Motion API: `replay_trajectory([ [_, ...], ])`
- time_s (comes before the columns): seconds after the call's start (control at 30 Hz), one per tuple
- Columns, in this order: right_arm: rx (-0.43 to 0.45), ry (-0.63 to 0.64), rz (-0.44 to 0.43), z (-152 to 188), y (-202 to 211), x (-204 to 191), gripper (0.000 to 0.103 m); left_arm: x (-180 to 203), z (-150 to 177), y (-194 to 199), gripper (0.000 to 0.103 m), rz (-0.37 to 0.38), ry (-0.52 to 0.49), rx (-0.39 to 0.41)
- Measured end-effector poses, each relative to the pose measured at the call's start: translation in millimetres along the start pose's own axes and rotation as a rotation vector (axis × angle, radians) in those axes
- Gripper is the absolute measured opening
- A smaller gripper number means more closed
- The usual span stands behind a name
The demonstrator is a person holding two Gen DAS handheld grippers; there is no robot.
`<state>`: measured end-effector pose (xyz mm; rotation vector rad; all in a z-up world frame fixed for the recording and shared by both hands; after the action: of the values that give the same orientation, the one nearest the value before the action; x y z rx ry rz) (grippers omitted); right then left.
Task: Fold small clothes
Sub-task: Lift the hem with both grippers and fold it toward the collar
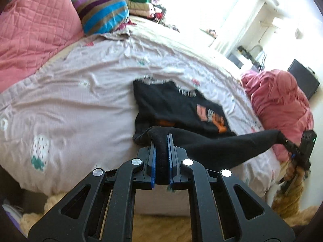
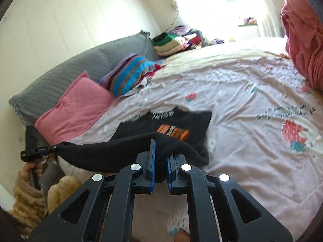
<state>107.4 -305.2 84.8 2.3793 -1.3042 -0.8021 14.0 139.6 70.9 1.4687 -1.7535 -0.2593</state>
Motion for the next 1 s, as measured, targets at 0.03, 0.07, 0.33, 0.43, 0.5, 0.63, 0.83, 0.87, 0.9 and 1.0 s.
replay_trajectory([
  [0.03,0.021,0.007,0.013,-5,-3,-1,0.008,2,-5,0,0.003,-0.002,0.001,0.009],
  [0.07,0.031,0.007,0.017,-8,-4,-2,0.008,4,-8,0,0.003,-0.006,-0.001,0.016],
  [0.33,0.087,0.002,0.042,-33,-12,3,0.008,11,-40,-5,0.003,-0.017,0.003,0.071],
  [0.43,0.092,0.004,0.049,-39,-15,5,0.008,10,-49,-10,0.003,-0.011,0.011,0.085],
  [0.5,0.098,0.007,0.056,-43,-18,5,0.008,10,-56,-13,0.003,-0.009,0.019,0.095],
  [0.63,0.111,0.029,0.087,-50,-27,6,0.008,10,-70,-18,0.003,-0.004,0.028,0.114],
  [0.83,0.118,0.036,0.108,-61,-44,10,0.008,10,-85,-34,0.003,-0.032,0.021,0.130],
  [0.87,0.115,0.035,0.111,-62,-47,11,0.008,9,-88,-38,0.003,-0.038,0.020,0.130],
  [0.9,0.112,0.034,0.112,-63,-50,12,0.008,8,-89,-40,0.003,-0.042,0.019,0.130],
  [1.0,0.097,0.028,0.117,-67,-63,17,0.008,4,-93,-52,0.003,-0.057,0.020,0.124],
])
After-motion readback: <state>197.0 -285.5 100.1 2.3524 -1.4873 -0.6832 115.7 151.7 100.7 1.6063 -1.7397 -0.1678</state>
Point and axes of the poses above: each gripper's, at about its wrist camera, not at the fingertips, and y roughly against the way its jaws point, x to its right, z to its underside, the point moved 2 cm from there along -y, roughly the way its jaws point, and after that the axes turned 5 degrees about z, right-handed, at the moved point
